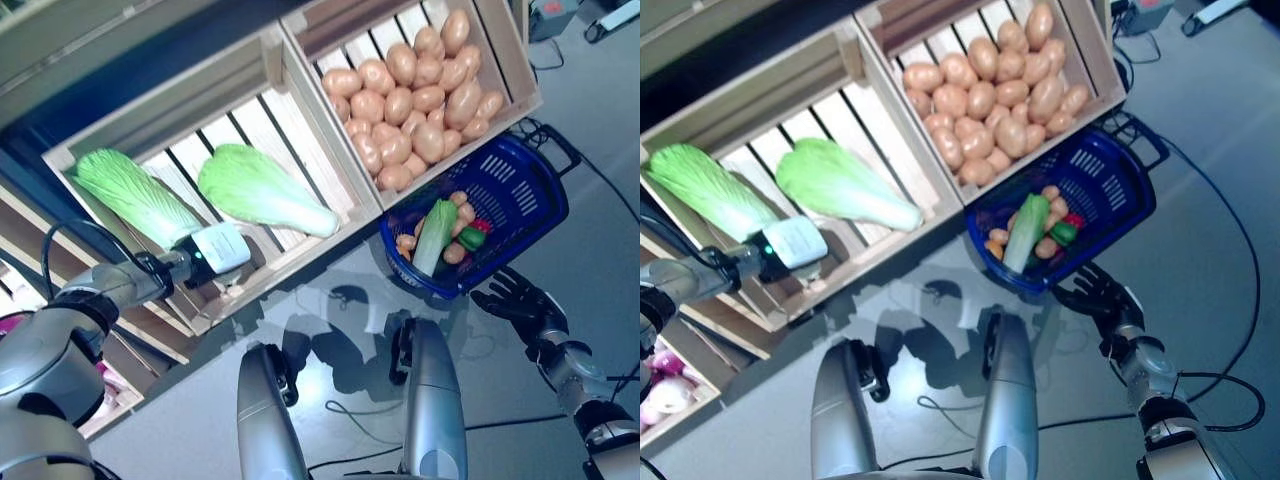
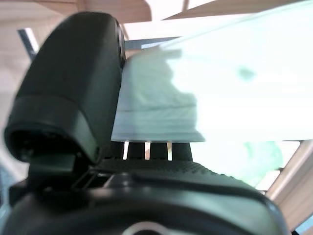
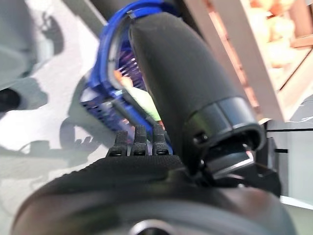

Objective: Put vegetables into the basket

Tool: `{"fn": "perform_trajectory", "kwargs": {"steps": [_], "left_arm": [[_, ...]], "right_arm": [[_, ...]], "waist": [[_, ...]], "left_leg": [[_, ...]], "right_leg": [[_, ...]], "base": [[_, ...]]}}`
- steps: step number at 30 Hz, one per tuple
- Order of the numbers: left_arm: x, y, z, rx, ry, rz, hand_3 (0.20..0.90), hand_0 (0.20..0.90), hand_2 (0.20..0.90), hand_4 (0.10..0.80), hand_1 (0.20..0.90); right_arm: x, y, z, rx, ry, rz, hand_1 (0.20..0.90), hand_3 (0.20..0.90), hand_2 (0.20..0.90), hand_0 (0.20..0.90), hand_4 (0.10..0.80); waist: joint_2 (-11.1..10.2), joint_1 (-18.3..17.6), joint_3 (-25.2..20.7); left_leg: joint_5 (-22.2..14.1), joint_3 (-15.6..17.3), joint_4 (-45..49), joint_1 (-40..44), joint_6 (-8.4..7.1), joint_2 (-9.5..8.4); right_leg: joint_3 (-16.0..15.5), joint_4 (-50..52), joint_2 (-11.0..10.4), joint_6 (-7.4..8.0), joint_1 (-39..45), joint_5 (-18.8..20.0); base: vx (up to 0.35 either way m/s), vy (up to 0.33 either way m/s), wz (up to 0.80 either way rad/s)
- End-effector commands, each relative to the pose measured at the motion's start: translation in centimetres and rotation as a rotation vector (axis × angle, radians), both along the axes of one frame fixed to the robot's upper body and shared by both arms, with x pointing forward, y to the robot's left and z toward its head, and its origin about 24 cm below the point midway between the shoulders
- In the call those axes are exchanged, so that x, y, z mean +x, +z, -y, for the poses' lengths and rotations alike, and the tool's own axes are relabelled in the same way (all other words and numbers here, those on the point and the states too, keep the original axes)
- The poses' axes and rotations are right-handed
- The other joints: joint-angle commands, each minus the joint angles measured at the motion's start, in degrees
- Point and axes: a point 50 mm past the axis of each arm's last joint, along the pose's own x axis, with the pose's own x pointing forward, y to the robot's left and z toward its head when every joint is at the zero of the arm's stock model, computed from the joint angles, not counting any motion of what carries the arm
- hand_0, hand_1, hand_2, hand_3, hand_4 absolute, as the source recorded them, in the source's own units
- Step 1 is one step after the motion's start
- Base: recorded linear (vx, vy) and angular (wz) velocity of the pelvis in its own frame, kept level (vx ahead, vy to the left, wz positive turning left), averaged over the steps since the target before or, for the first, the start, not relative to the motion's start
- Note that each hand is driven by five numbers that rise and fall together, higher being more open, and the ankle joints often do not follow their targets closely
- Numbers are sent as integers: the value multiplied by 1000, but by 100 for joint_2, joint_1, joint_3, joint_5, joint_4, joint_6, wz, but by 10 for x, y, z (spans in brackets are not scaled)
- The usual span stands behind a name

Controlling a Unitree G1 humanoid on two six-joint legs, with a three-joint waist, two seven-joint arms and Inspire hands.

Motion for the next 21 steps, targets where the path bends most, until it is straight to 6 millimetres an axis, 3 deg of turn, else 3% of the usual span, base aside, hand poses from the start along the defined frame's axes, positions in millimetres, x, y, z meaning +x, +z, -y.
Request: {"fn": "perform_trajectory", "kwargs": {"steps": [1, 5, 6, 7, 8, 9, 10, 12, 16, 21], "left_arm": [[4, 42, -20, -130, 45, 213, 300, 300, 300, 400, 300], [5, 51, -10, -336, 7, 296, 300, 300, 300, 400, 300], [6, 59, -6, -416, -15, 334, 300, 300, 300, 400, 300], [7, 74, 8, -559, -86, 373, 300, 300, 300, 400, 300], [8, 77, 11, -577, -91, 375, 300, 300, 300, 400, 300], [8, 90, 19, -690, -132, 417, 300, 300, 300, 400, 300], [8, 91, 21, -699, -133, 416, 300, 300, 300, 400, 300], [6, 105, 40, -883, -190, 404, 300, 300, 300, 400, 300], [-2, 101, 65, -1056, -251, 294, 300, 300, 300, 400, 300], [-12, 88, 78, -1316, -206, 114, 300, 300, 300, 400, 300]], "right_arm": [[5, 23, 16, 9, -71, 151, 900, 900, 900, 900, 800], [1, 16, 14, 25, -68, 143, 900, 900, 900, 900, 800], [0, 14, 13, 31, -69, 141, 900, 900, 900, 900, 800], [-5, 8, 10, 42, -73, 135, 900, 900, 900, 900, 800], [-7, 5, 10, 44, -76, 130, 900, 900, 900, 900, 800], [-11, 0, 6, 54, -76, 129, 900, 900, 900, 900, 800], [-12, -2, 5, 54, -76, 126, 900, 900, 900, 900, 800], [-19, -12, -7, 57, -54, 126, 900, 900, 900, 900, 800], [-18, -12, -27, 0, 17, 144, 900, 900, 900, 900, 800], [-10, -1, -47, -21, 135, 199, 900, 900, 900, 900, 800]], "waist": [[119, -67, -410], [149, -25, -558], [151, -6, -596], [142, 45, -684], [143, 62, -722], [128, 108, -799], [129, 116, -811], [96, 216, -990], [69, 326, -1241], [26, 406, -1519]], "left_leg": [[101, 204, -863, 523, 176, 61], [273, 341, -1438, 1056, 196, -1], [307, 376, -1571, 1194, 205, -18], [566, 462, -1900, 1388, 264, -54], [434, 430, -1908, 1502, 214, -71], [665, 509, -2194, 1676, 278, -121], [524, 465, -2176, 1764, 228, -137], [859, 519, -2730, 2172, 292, -255], [1135, 538, -3456, 2817, 279, -448], [1473, 666, -4330, 3564, 243, -621]], "right_leg": [[89, -1326, -224, 237, 911, 687], [38, -1798, -202, 214, 1398, 788], [12, -1917, -198, 209, 1525, 809], [-84, -2223, -188, 156, 1731, 1010], [-77, -2219, -192, 213, 1842, 884], [-184, -2505, -192, 169, 2024, 1080], [-164, -2467, -192, 224, 2105, 950], [-360, -3069, -118, 172, 2556, 1245], [-588, -3905, 39, 164, 3283, 1476], [-830, -4913, 238, 215, 4119, 1757]], "base": [[14, -46, -7], [22, -67, -5], [-51, -122, 1], [28, -123, 0], [-30, -155, 3], [101, -81, 5], [2, -140, 11], [72, -136, 12], [125, -124, -2], [116, -105, -4]]}}
